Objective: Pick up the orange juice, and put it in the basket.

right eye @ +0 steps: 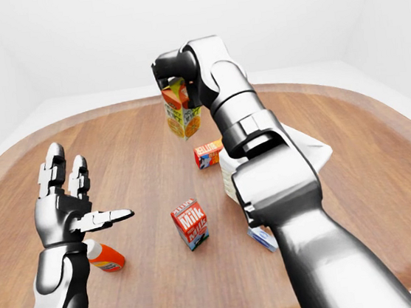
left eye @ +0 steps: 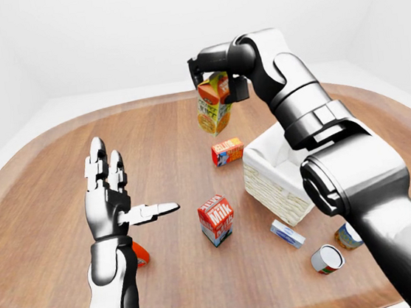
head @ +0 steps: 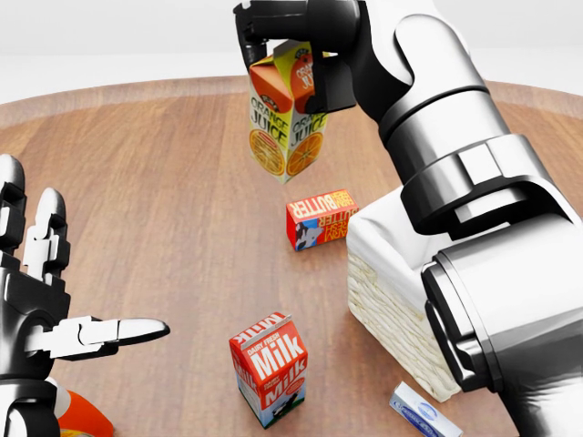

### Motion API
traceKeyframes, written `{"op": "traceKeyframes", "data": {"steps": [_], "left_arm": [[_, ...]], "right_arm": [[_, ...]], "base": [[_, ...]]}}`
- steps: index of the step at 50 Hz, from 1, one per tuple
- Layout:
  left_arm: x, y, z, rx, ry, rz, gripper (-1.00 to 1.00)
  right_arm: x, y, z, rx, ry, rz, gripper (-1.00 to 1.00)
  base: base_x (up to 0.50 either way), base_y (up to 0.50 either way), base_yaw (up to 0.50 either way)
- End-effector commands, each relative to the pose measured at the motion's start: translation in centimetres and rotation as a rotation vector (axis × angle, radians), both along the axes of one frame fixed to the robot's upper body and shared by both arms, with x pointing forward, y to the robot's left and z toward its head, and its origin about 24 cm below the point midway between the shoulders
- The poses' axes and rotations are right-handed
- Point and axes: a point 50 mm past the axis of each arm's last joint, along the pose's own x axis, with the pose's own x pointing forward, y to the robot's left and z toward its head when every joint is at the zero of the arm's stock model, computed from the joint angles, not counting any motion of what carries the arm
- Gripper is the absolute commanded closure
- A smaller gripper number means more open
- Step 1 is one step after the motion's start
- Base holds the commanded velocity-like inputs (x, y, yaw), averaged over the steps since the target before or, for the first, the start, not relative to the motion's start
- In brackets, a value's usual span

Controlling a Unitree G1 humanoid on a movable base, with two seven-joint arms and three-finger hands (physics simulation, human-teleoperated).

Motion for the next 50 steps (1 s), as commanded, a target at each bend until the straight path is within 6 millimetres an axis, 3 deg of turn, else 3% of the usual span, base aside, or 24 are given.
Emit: {"op": "traceKeyframes", "data": {"steps": [1, 14, 28, 50], "left_arm": [[0.0, 0.0, 0.0, 0.000, 0.002, 0.000, -1.00], [0.0, 0.0, 0.0, 0.001, 0.001, -0.001, -1.00], [0.0, 0.0, 0.0, 0.003, 0.001, -0.001, -1.00], [0.0, 0.0, 0.0, 0.002, 0.001, -0.001, -1.00]], "right_arm": [[-0.3, -0.7, 2.0, -0.027, -0.079, -0.028, 1.00], [-0.7, -2.4, 4.0, -0.021, -0.165, -0.064, 1.00], [-1.1, -3.7, 4.6, -0.040, -0.245, -0.095, 1.00], [-2.0, -8.0, 4.9, -0.023, -0.346, -0.195, 1.00]], "base": [[0.00, 0.00, 0.00], [0.00, 0.00, 0.00], [0.00, 0.00, 0.00], [0.00, 0.00, 0.00]]}}
